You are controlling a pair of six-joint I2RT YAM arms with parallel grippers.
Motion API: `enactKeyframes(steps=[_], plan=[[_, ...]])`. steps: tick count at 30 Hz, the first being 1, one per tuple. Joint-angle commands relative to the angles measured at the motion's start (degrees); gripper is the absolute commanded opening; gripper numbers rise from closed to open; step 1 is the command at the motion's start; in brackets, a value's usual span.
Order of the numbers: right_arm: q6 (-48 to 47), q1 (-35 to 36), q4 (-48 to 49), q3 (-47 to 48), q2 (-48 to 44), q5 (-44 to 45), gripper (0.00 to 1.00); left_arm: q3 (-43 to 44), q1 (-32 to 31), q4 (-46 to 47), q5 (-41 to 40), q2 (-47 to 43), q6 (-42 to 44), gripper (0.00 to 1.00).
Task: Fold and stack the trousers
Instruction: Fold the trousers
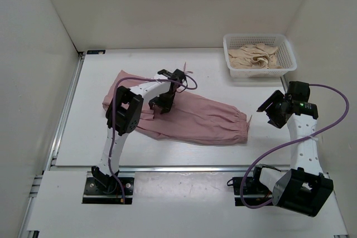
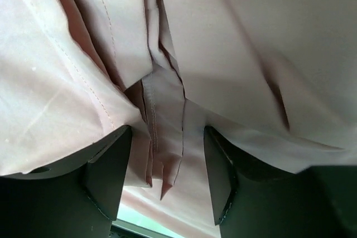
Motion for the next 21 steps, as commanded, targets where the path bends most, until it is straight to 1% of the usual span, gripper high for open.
enactKeyframes(steps=[1, 2, 3, 8, 11, 12, 13, 15, 16, 18, 21], plan=[[-1.21, 0.22, 1.03, -0.25, -1.07, -1.00, 0.71, -1.61, 0.37, 1.36, -4.06, 0.31, -1.27, 0.66], [-1.21, 0.22, 1.03, -0.25, -1.07, -1.00, 0.71, -1.00, 0.37, 0.84, -4.06, 0.31, -1.79, 0.66], [-1.21, 0.22, 1.03, -0.25, -1.07, -1.00, 0.71, -0.99, 0.37, 0.84, -4.06, -0.21, -1.80, 0.70], [-1.21, 0.22, 1.03, -0.25, -1.07, -1.00, 0.71, 0.76, 0.90, 0.84, -3.54, -2.14, -2.41, 0.70], [-1.21, 0.22, 1.03, -0.25, -1.07, -1.00, 0.71, 1.38, 2.39, 1.18, -0.04, -4.86, -2.41, 0.69], [-1.21, 0.22, 1.03, -0.25, -1.07, -1.00, 0.71, 1.38, 3.53, 1.80, 3.46, -6.44, -2.41, 0.69], [-1.21, 0.22, 1.03, -0.25, -1.07, -1.00, 0.71, 1.38, 4.06, 2.41, 4.80, -7.06, -2.41, 0.69], [-1.21, 0.22, 1.03, -0.25, -1.07, -1.00, 0.71, 1.38, 4.76, 3.12, 5.52, -7.07, -1.88, 0.69], [-1.21, 0.22, 1.03, -0.25, -1.07, -1.00, 0.71, 1.38, 4.77, 3.12, 5.52, -7.07, -1.88, 0.72], [-1.21, 0.22, 1.03, -0.25, -1.07, -1.52, 0.71, 1.38, 4.77, 2.51, 4.38, -5.67, -1.88, 0.84], [-1.21, 0.22, 1.03, -0.25, -1.07, -1.52, 0.71, 1.38, 4.77, 1.98, 2.27, -3.56, -2.41, 0.87]])
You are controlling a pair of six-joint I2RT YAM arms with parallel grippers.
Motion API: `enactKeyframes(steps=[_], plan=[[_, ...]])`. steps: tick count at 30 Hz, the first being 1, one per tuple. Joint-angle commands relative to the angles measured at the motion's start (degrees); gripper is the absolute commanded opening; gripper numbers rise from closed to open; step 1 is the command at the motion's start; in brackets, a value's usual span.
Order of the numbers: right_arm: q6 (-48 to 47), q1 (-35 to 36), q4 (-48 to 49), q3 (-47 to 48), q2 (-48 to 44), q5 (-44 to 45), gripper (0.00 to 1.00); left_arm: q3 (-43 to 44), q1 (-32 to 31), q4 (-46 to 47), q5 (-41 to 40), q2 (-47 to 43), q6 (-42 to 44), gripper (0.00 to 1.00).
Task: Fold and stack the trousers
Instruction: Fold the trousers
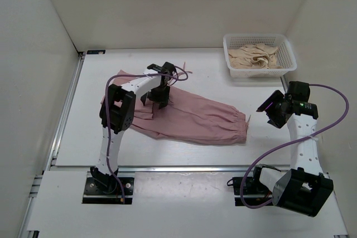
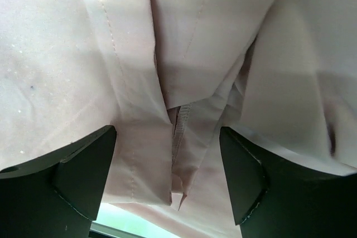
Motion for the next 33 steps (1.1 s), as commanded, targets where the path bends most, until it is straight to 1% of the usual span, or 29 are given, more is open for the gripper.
enactKeyframes(steps=[1, 4, 8, 10, 12, 13, 15, 21, 24, 25, 26, 27, 28, 30, 32, 33], plan=[[-1.21, 0.22, 1.03, -0.25, -1.07, -1.11, 0.71, 1.12, -1.13, 0.34, -1.42, -1.74, -0.60, 0.87], [-1.21, 0.75, 1.03, -0.25, -0.54, -1.11, 0.71, 0.59, -1.14, 0.86, -1.43, -0.60, -1.13, 0.87], [-1.21, 0.75, 1.03, 0.28, -0.54, -1.11, 0.71, 0.59, -1.14, 0.87, -3.62, -0.07, -1.13, 0.83], [-1.21, 0.75, 1.03, 0.28, -0.54, -1.11, 0.71, 0.59, -1.14, 0.87, -4.68, 0.45, -1.13, 0.75], [-1.21, 0.75, 1.03, 0.28, -0.54, -1.11, 0.71, 0.07, -1.14, 0.87, -5.39, 0.46, -1.13, 0.73], [-1.21, 0.75, 1.03, 0.28, -0.54, -1.11, 0.71, 0.07, -0.61, 0.87, -5.39, 0.46, -1.13, 0.69], [-1.21, 0.75, 1.03, 0.28, -0.54, -1.11, 0.71, -0.46, -0.61, 0.87, -5.39, 0.46, -1.13, 0.65], [-1.21, 0.75, 1.03, 0.28, -0.54, -1.11, 0.71, -0.46, -0.08, 0.87, -5.91, 1.07, -1.13, 0.65], [-1.21, 0.75, 1.03, 0.28, -0.54, -1.11, 0.71, -0.46, -0.08, 0.87, -5.39, 1.60, -1.13, 0.72], [-1.21, 0.75, 1.03, 0.28, -0.54, -1.11, 0.71, -0.46, -0.08, 0.87, -4.69, 1.60, -1.13, 0.78], [-1.21, 0.75, 1.03, 0.28, -0.54, -1.11, 0.71, -0.46, -0.08, 0.87, -3.99, 1.60, -1.13, 0.81], [-1.21, 0.75, 1.03, 0.28, -0.54, -1.11, 0.71, -0.46, -0.08, 0.87, -3.98, 0.99, -1.13, 0.84], [-1.21, 0.75, 1.03, 0.28, -0.54, -1.11, 0.71, -0.46, -0.08, 0.87, -3.98, 0.99, -1.13, 0.84], [-1.21, 0.75, 1.03, 0.28, -0.54, -1.11, 0.71, -0.46, -0.08, 1.39, -3.98, 0.99, -1.13, 0.80], [-1.21, 0.75, 1.03, 0.28, -0.54, -1.11, 0.71, -0.46, -0.08, 1.39, -3.98, 0.99, -1.13, 0.72], [-1.21, 0.75, 1.03, 0.28, -0.54, -1.11, 0.71, -0.46, -0.08, 1.39, -3.98, 1.51, -1.13, 0.60]])
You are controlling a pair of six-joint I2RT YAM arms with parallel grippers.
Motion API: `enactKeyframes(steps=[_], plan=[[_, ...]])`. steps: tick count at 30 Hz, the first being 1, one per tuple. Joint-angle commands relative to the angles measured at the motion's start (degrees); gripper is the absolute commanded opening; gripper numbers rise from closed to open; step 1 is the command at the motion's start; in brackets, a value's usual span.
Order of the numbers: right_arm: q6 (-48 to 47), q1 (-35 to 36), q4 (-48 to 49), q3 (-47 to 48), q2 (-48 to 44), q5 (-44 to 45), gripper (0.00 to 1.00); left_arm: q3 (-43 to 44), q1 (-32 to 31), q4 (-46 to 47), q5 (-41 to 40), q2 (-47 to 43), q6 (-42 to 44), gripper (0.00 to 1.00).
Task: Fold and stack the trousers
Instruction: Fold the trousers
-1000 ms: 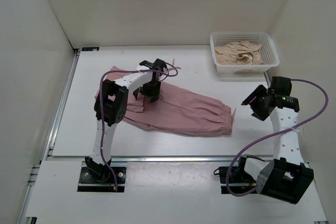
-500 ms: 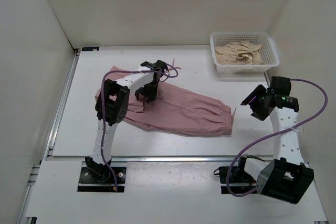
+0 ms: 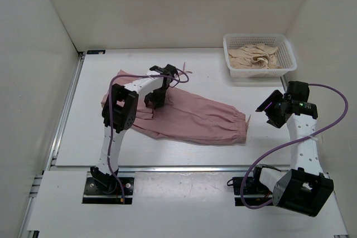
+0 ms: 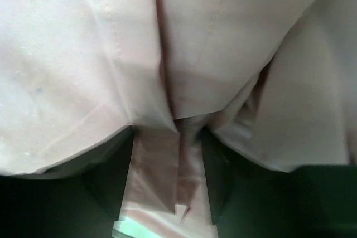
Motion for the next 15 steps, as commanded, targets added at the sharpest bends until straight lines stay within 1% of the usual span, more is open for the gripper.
enactKeyframes(steps=[1, 2, 3, 4, 8, 9, 10, 12, 15], plan=[[-1.21, 0.31, 1.03, 0.28, -0.56, -0.67, 0.71, -0.48, 0.14, 1.50, 0.52, -0.08, -0.25, 0.54], [-1.21, 0.31, 1.03, 0.28, -0.56, -0.67, 0.71, -0.48, 0.14, 1.50, 0.52, -0.08, -0.25, 0.47], [-1.21, 0.31, 1.03, 0.28, -0.56, -0.67, 0.71, -0.48, 0.14, 1.50, 0.52, -0.08, -0.25, 0.35], [-1.21, 0.31, 1.03, 0.28, -0.56, -0.67, 0.71, -0.48, 0.14, 1.50, 1.39, -0.08, -0.25, 0.29], [-1.21, 0.31, 1.03, 0.28, -0.56, -0.67, 0.71, 0.04, 0.75, 1.50, 1.40, -0.08, -0.25, 0.26], [-1.21, 0.31, 1.03, 0.28, -0.56, -0.67, 0.71, 0.57, 0.75, 0.89, 1.40, -0.08, 0.27, 0.22], [-1.21, 0.31, 1.03, 0.28, -0.56, -0.67, 0.71, 0.57, 1.36, 0.89, 0.88, -0.69, 0.28, 0.21], [-1.21, 0.31, 1.03, -0.24, -0.56, -0.67, 0.71, 1.18, 1.37, 0.28, 0.35, -1.22, 0.28, 0.10], [-1.21, 0.31, 1.03, -0.25, -0.56, -0.67, 0.71, 2.50, 2.51, -1.04, -0.70, -2.54, 0.80, 0.10]])
